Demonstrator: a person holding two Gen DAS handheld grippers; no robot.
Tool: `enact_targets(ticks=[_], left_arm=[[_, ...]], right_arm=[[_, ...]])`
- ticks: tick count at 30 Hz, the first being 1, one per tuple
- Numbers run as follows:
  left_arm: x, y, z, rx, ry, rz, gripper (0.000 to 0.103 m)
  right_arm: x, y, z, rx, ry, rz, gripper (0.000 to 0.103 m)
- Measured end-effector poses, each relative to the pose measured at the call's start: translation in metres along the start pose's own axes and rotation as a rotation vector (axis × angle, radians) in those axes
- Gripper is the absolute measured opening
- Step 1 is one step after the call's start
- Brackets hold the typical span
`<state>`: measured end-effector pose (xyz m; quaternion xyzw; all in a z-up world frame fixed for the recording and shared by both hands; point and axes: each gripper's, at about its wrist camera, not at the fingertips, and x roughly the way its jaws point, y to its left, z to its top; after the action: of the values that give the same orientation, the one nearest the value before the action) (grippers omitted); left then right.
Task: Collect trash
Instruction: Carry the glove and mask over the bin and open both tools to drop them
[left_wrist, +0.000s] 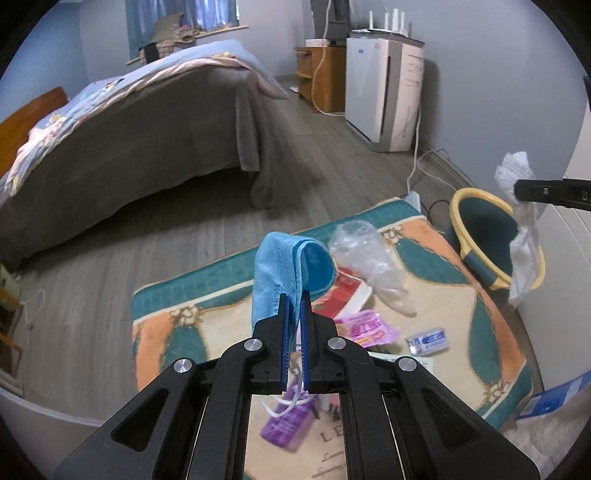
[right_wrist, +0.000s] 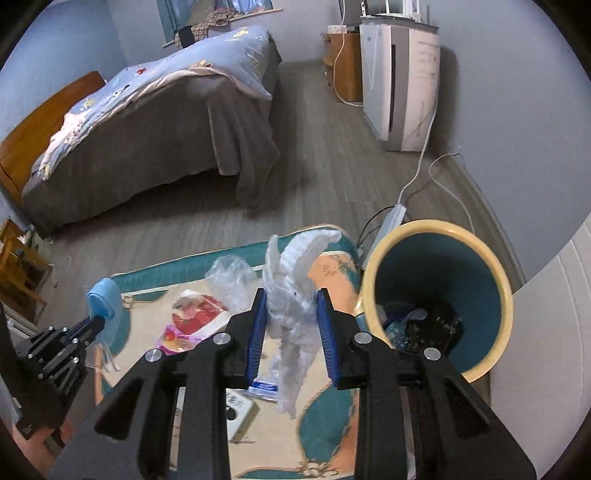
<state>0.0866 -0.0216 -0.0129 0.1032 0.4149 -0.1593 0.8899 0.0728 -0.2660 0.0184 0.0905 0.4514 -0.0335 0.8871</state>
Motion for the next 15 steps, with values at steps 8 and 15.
enact_targets(ticks=[8,15], left_arm=[[0.003,-0.023,-0.008,0.033,0.008,0.002,0.006],[0.01,-0.044,-0.006,0.05,0.0,0.018,0.006]], right_arm=[[0.016,-0.006,-0.002,-0.022,0.013,-0.026,0.027],[0.021,-0.009,0.001,-0.062,0.0,-0.025,0.027]])
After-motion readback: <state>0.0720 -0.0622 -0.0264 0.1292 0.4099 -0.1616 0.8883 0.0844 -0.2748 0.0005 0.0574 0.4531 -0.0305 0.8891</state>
